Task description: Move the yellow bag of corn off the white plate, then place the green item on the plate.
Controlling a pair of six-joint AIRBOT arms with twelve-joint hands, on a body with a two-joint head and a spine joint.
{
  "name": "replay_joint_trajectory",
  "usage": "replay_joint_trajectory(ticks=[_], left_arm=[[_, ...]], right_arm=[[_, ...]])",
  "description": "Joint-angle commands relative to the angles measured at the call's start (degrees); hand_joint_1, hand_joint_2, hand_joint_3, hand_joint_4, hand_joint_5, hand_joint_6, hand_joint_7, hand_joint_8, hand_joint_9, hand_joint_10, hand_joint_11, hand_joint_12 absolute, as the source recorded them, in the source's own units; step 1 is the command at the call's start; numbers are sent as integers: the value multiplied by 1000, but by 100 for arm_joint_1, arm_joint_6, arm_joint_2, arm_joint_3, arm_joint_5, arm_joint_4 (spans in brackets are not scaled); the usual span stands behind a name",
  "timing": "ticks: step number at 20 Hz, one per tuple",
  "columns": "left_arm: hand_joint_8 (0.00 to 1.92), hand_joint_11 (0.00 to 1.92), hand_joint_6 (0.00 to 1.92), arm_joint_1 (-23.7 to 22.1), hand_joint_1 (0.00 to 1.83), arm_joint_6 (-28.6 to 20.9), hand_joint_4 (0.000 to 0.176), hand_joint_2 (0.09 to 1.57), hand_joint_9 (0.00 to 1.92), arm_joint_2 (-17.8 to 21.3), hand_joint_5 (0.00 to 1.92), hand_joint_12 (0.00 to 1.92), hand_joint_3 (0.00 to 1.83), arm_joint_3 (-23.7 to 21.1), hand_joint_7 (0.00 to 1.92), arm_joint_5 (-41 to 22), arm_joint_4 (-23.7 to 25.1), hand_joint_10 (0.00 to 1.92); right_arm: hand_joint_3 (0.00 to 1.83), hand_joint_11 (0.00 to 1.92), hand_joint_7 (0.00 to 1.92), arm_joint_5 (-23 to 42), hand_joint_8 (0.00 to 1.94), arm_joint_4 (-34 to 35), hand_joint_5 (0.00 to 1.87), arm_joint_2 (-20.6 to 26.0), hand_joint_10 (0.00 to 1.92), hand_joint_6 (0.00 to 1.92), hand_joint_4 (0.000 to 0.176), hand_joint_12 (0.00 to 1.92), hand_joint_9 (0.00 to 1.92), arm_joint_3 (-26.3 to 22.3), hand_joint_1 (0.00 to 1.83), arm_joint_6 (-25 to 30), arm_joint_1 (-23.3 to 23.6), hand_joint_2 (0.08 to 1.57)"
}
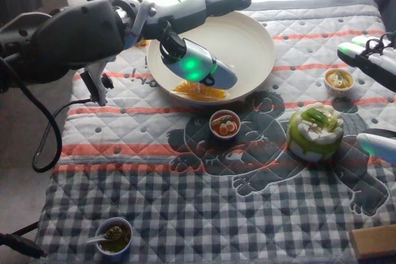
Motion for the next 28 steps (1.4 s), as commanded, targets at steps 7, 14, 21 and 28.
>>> replay_joint_trajectory(ticks=[7, 14, 21, 28], left_arm=[[9, 0, 25, 18, 829, -5, 126, 1044, 66, -258, 134, 1332, 3, 363, 31, 56, -6, 30], [31, 10, 16, 106, 948, 1, 68, 969, 0, -327, 399, 1783, 0, 579, 307, 461, -85, 930], [1741, 840, 1539, 87, 1279, 4, 0, 1351, 538, -304, 653, 1919, 0, 543, 374, 343, -115, 1807], [1655, 709, 1666, 37, 1608, 14, 0, 1206, 656, 552, 460, 1921, 0, -633, 260, -929, 432, 1568]], right_arm=[[1, 0, 13, 706, 2, -38, 29, -21, 5, 5, 1, 927, 53, 27, 544, 28, 34, 1298], [0, 0, 16, 706, 1, -5, 32, -24, 2, 2, 0, 901, 51, 28, 535, 43, 3, 1300], [0, 0, 27, 707, 2, 3, 39, -37, 2, 2, 2, 1002, 64, 35, 520, 50, -1, 1295], [0, 0, 23, 724, 0, 3, 27, -37, 1, 1, 4, 1051, 67, 32, 512, 74, -2, 1293]])
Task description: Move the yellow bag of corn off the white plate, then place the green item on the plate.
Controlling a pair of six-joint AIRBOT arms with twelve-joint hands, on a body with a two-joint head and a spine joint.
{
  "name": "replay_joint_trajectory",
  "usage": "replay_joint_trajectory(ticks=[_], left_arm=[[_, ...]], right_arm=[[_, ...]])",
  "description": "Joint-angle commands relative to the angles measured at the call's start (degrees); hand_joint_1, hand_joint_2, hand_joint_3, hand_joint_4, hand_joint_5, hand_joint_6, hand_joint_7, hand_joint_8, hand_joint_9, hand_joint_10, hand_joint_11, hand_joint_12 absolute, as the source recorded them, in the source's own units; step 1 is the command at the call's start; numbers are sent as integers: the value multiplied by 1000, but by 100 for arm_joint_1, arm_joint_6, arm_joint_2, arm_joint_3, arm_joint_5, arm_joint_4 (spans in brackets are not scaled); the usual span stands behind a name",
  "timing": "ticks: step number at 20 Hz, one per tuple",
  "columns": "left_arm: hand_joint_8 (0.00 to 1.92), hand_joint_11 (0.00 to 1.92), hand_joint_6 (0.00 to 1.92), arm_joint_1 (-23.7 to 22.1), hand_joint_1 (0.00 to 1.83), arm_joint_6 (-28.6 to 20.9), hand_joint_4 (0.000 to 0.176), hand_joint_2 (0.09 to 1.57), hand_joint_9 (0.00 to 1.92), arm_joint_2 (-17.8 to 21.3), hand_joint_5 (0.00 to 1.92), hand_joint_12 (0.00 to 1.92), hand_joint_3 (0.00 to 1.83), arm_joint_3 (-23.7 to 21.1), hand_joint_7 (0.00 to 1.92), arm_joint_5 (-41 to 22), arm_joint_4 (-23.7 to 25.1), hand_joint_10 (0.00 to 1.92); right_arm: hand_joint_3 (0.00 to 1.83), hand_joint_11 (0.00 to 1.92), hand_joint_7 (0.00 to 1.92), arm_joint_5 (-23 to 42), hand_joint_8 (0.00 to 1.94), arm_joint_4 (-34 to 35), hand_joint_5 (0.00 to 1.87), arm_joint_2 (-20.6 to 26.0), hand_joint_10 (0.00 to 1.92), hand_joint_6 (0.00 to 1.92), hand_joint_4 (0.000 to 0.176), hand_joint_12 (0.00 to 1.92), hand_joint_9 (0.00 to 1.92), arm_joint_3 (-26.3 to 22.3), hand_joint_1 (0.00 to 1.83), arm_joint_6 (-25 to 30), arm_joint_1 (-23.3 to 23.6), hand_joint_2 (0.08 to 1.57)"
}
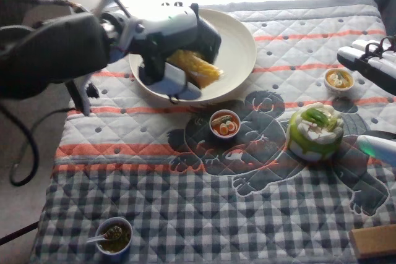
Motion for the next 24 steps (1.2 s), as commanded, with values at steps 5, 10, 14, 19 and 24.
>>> replay_joint_trajectory(ticks=[5, 10, 14, 19, 24], left_arm=[[1670, 551, 1876, 574, 1611, -1993, 0, 1230, 531, 943, 175, 1919, 13, -1066, 78, -1984, 1521, 1700], [1799, 527, 1857, 1395, 1448, -2872, 0, 1362, 469, 1590, 229, 1917, 6, -1786, 368, -2740, 1889, 1898], [1728, 571, 1768, 1866, 1249, -3386, 0, 1389, 532, 1470, 441, 1879, 0, -1784, 415, -2929, 1827, 1815], [55, 1, 111, 2207, 829, -3720, 0, 1150, 69, 1373, 191, 1074, 0, -1770, 168, -3028, 1713, 261], [0, 0, 0, 2467, 723, -4719, 126, 1026, 0, 1631, 18, 6, 0, -1796, 0, -3637, 1970, 0]], right_arm=[[0, 0, 9, 727, 0, -34, 26, 5, 1, 0, 0, 872, 38, 13, 511, 70, 31, 1291], [0, 0, 22, 728, 2, -33, 50, 5, 3, 5, 0, 753, 45, 14, 528, 106, 24, 1277], [0, 0, 22, 728, 3, -30, 58, 2, 8, 4, 0, 584, 7, 14, 551, 134, 24, 1263], [2, 0, 6, 734, 2, -30, 38, 3, 0, 2, 0, 328, 0, 16, 532, 140, 25, 1284], [0, 0, 5, 771, 1, -91, 2, 17, 7, 0, 0, 676, 40, 21, 501, 198, 29, 1268]])
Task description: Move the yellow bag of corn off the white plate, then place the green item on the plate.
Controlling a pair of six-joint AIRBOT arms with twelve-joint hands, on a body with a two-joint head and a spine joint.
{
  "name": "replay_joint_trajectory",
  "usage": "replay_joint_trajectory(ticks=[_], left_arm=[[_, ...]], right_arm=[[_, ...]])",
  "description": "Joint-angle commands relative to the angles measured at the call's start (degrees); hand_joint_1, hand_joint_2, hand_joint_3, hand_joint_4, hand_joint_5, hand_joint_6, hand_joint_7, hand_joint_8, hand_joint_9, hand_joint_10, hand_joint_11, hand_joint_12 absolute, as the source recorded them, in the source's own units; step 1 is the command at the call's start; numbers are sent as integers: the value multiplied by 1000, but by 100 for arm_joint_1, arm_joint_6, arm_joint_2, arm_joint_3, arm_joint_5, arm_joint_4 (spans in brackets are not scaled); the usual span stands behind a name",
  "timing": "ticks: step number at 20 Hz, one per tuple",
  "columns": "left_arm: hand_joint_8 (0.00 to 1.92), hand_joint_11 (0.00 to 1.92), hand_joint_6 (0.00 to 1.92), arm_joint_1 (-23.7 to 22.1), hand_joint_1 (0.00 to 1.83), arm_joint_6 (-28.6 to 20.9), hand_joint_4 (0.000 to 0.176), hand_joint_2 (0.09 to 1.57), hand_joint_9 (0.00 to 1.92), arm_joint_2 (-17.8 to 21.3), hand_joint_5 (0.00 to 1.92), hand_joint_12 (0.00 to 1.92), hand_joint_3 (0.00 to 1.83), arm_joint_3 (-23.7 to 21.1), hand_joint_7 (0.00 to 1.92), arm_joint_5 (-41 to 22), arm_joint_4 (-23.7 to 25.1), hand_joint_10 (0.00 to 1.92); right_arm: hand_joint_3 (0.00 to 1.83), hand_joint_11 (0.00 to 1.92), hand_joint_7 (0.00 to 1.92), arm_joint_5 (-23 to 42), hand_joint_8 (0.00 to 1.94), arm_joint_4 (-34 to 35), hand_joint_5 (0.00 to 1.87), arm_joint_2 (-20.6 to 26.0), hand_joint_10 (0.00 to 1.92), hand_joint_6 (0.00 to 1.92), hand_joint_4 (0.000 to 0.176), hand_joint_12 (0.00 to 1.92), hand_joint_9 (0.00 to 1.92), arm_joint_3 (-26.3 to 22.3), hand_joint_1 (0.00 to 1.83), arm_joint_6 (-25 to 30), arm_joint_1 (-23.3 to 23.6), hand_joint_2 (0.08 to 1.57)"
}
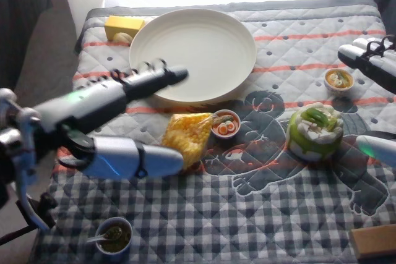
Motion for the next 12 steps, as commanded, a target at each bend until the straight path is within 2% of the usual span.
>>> replay_joint_trajectory(ticks=[1, 2, 3, 4, 5, 6, 7, 8, 9, 10, 11, 12], left_arm=[[0, 2, 8, -3, 652, -146, 122, 1011, 0, 59, 25, 236, 13, -32, 0, -1008, 52, 0], [0, 2, 8, 78, 652, -402, 122, 1011, 0, 128, 25, 236, 13, -41, 0, -1290, 52, 0], [0, 0, 4, 154, 624, -779, 99, 1041, 0, 164, 35, 431, 8, -13, 0, -1609, 53, 0], [1, 0, 4, 266, 509, -1317, 15, 1152, 30, 167, 82, 988, 9, 74, 28, -2033, 60, 8], [1, 0, 4, 323, 509, -1663, 15, 1152, 30, 149, 82, 988, 9, 149, 28, -2312, 60, 8], [1, 0, 3, 404, 448, -2024, 0, 1217, 24, 97, 63, 816, 9, 241, 22, -2628, 34, 4], [0, 0, 10, 497, 467, -2369, 0, 1256, 4, 23, 25, 572, 7, 331, 4, -2999, -44, 0], [7, 0, 21, 568, 571, -2542, 0, 1292, 32, -39, 48, 525, 14, 369, 21, -3327, -148, 12], [6, 0, 17, 624, 619, -2586, 11, 1313, 51, -74, 73, 548, 8, 365, 51, -3555, -217, 16], [4, 0, 20, 677, 670, -2649, 0, 1347, 64, -111, 132, 642, 5, 356, 91, -3810, -283, 14], [2, 0, 25, 715, 682, -2708, 11, 1347, 54, -132, 167, 426, 2, 350, 101, -3969, -306, 7], [1, 0, 24, 743, 694, -2742, 17, 1353, 60, -139, 182, 316, 3, 343, 107, -4061, -325, 7]], right_arm=[[0, 0, 42, 754, 8, -102, 0, 18, 33, 0, 0, 992, 113, 33, 520, 67, 44, 1255], [0, 0, 42, 751, 8, -161, 0, 17, 33, 0, 0, 992, 113, 70, 520, 156, 62, 1255], [0, 0, 43, 746, 6, -217, 0, 10, 34, 0, 0, 1030, 118, 125, 536, 273, 81, 1246], [0, 0, 78, 708, 9, -268, 0, 3, 49, 0, 0, 1221, 152, 183, 582, 374, 116, 1216], [0, 0, 78, 631, 9, -291, 0, 2, 49, 0, 0, 1221, 152, 201, 582, 374, 172, 1216], [0, 0, 59, 519, 3, -330, 7, -10, 35, 2, 0, 1174, 121, 238, 589, 374, 233, 1190], [0, 0, 46, 331, 1, -381, 9, -43, 22, 2, 0, 1083, 96, 296, 606, 374, 333, 1176], [0, 0, 39, 50, 1, -459, 6, -122, 10, 0, 0, 950, 73, 391, 621, 374, 493, 1168], [0, 0, 33, -149, 1, -518, 11, -198, 3, 1, 14, 843, 58, 470, 631, 375, 606, 1162], [0, 0, 43, -377, 5, -604, 7, -289, 33, 3, 11, 1166, 139, 550, 614, 375, 734, 1159], [0, 0, 69, -514, 9, -659, 5, -351, 57, 2, 3, 1313, 191, 596, 623, 375, 807, 1148], [0, 0, 76, -650, 7, -709, 12, -419, 64, 4, 0, 1372, 199, 646, 658, 375, 875, 1139]])
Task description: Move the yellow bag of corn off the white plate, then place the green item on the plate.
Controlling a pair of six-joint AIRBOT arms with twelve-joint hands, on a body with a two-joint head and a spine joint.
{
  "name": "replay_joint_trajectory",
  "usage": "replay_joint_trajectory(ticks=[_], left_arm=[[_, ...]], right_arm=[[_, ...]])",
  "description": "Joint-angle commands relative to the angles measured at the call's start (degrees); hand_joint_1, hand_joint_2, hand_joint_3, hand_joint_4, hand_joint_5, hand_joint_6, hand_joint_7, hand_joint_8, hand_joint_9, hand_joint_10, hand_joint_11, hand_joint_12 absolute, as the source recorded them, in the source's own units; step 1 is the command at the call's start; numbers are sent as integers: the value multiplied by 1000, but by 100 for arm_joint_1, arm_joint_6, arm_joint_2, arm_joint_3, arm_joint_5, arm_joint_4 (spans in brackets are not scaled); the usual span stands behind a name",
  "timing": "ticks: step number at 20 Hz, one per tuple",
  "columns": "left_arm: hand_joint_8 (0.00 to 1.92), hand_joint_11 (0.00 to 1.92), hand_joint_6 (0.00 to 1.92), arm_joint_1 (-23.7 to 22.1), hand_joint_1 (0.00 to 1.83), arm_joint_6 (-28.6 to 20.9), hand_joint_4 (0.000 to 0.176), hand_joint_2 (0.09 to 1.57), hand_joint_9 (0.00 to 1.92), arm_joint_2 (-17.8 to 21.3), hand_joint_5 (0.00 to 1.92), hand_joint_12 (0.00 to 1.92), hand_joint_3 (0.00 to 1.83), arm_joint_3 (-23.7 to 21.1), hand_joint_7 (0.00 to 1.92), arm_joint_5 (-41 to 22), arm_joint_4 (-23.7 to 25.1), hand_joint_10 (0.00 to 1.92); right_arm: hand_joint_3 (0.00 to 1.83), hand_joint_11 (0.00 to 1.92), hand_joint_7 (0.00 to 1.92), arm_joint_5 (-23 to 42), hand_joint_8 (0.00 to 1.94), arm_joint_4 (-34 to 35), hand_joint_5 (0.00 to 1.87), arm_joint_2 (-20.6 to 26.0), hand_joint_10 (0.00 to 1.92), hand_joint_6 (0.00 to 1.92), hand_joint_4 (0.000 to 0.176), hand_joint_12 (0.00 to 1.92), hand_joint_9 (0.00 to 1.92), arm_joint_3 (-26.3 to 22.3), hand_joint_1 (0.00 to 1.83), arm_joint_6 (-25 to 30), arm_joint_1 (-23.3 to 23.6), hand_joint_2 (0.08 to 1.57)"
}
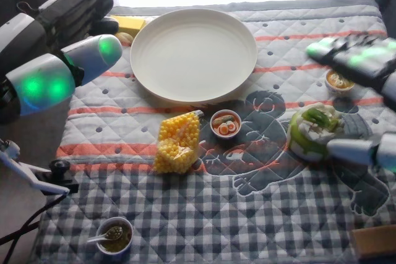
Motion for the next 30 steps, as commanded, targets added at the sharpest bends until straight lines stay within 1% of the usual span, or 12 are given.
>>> replay_joint_trajectory(ticks=[1, 6, 7, 8, 9, 10, 13, 19, 21, 27, 29, 30], left_arm=[[1, 0, 24, 3, 694, -114, 17, 1353, 60, -14, 182, 316, 3, -22, 107, -1048, -41, 7], [0, 0, 1, 163, 795, -217, 0, 1373, 56, -10, 168, 0, 3, -42, 130, -1373, -144, 0], [9, 34, 15, 176, 787, -225, 0, 1378, 74, -10, 202, 17, 5, -40, 151, -1402, -168, 9], [9, 34, 15, 181, 787, -225, 0, 1378, 74, -13, 202, 17, 5, -37, 151, -1413, -184, 9], [7, 54, 17, 183, 786, -225, 0, 1383, 76, -15, 209, 30, 7, -35, 151, -1415, -195, 10], [14, 1, 11, 198, 795, -226, 0, 1369, 132, -14, 240, 858, 2, -35, 168, -1430, -210, 20], [2, 0, 5, 318, 781, -291, 0, 1386, 122, -5, 235, 794, 3, -37, 153, -1534, -272, 10], [4, 0, 2, 356, 761, -299, 0, 1368, 57, -37, 256, 194, 1, -32, 161, -1581, -342, 12], [2, 0, 2, 360, 765, -312, 0, 1374, 71, -61, 249, 179, 1, -19, 156, -1595, -369, 12], [0, 0, 6, 363, 808, -352, 0, 1378, 80, -147, 229, 609, 0, 54, 127, -1553, -455, 7], [3, 0, 6, 363, 868, -362, 0, 1376, 96, -186, 235, 607, 0, 78, 132, -1557, -499, 12], [4, 0, 8, 363, 889, -384, 0, 1373, 111, -204, 243, 616, 0, 97, 138, -1545, -507, 17]], right_arm=[[0, 0, 76, 378, 7, -51, 12, -48, 64, 4, 0, 1372, 199, 79, 658, 15, 116, 1139], [0, 0, 221, -325, 47, -361, 123, -318, 98, 41, 0, 1199, 257, 274, 876, 15, 360, 1122], [2, 242, 592, -410, 154, -402, 428, -356, 720, 203, 0, 1576, 488, 302, 1037, 15, 383, 1183], [2, 242, 592, -443, 154, -413, 428, -386, 720, 203, 0, 1576, 488, 328, 1037, 15, 398, 1183], [6, 466, 689, -457, 484, -414, 599, -395, 1121, 1215, 0, 1708, 593, 339, 1055, 15, 410, 1268], [2, 814, 807, -462, 1426, -424, 594, -401, 1566, 1416, 0, 1845, 803, 348, 1178, 15, 439, 1270], [5, 1089, 724, -212, 1720, -629, 581, -299, 1906, 1363, 0, 1920, 976, 318, 1176, 15, 763, 1308], [0, 791, 766, -514, 1544, -1136, 536, -728, 1708, 1489, 0, 1921, 765, 863, 1159, 15, 1992, 1304], [3, 800, 673, -1065, 1756, -1266, 637, -1235, 1888, 1323, 0, 1921, 709, 1335, 1172, 15, 2490, 1306], [0, 348, 603, -2518, 1519, -1428, 553, -2581, 1692, 1610, 0, 1917, 594, 2650, 1269, 15, 3247, 1319], [0, 288, 624, -2943, 1539, -1427, 523, -3013, 1318, 1644, 0, 1753, 480, 3106, 1114, 15, 3359, 1342], [0, 159, 433, -3171, 908, -1420, 360, -3217, 1064, 965, 0, 1709, 369, 3319, 1072, 15, 3388, 1282]])
